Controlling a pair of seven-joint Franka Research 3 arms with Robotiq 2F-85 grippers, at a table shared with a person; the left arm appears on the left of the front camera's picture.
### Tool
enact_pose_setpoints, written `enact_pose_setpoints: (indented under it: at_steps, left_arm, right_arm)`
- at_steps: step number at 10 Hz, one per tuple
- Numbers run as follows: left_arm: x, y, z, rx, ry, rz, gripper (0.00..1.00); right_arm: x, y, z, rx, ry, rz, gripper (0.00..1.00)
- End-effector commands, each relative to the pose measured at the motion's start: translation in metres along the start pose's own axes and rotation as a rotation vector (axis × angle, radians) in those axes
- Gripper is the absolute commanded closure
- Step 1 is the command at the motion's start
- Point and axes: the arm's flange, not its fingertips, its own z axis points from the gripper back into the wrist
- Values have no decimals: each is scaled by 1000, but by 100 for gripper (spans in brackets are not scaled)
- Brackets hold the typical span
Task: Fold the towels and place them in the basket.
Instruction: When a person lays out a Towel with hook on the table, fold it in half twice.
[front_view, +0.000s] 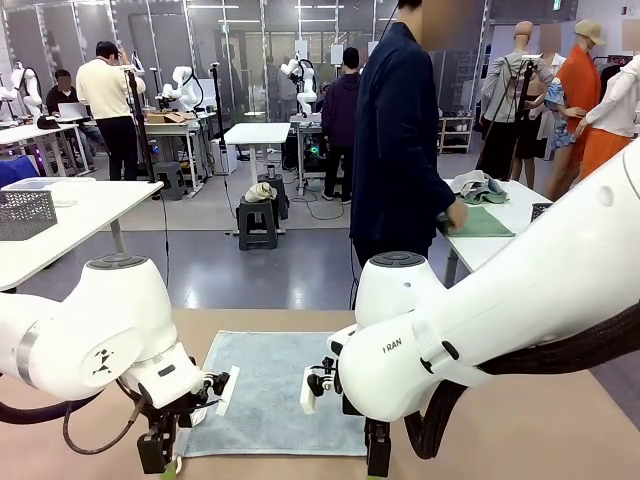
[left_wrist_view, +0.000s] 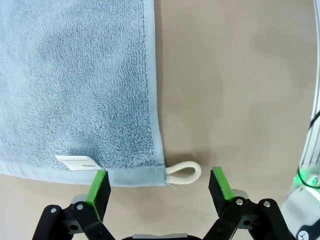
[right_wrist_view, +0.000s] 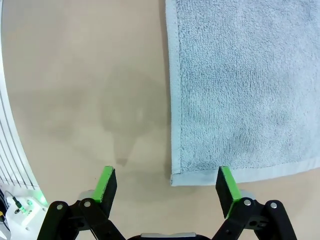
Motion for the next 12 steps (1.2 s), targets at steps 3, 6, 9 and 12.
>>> enact_pose_setpoints:
  at_steps: [3,6,9,12]
  left_arm:
    - [-3,1,-8,29,6,1,0]
    - [-4,1,-10,24,-2,-1,0]
    - [-6,1,-10,37,2,-5,19]
    - [-6,1,-8,47,-2,6,19]
  right_arm:
    - [-3,-7,-7,-33,-6,18,0]
    - [-5,-10,-9,-42,-3,18,0]
    - [-7,-12,-12,-57,-7,17,20]
    - [-9,-11,-12,-72,-10,15,20]
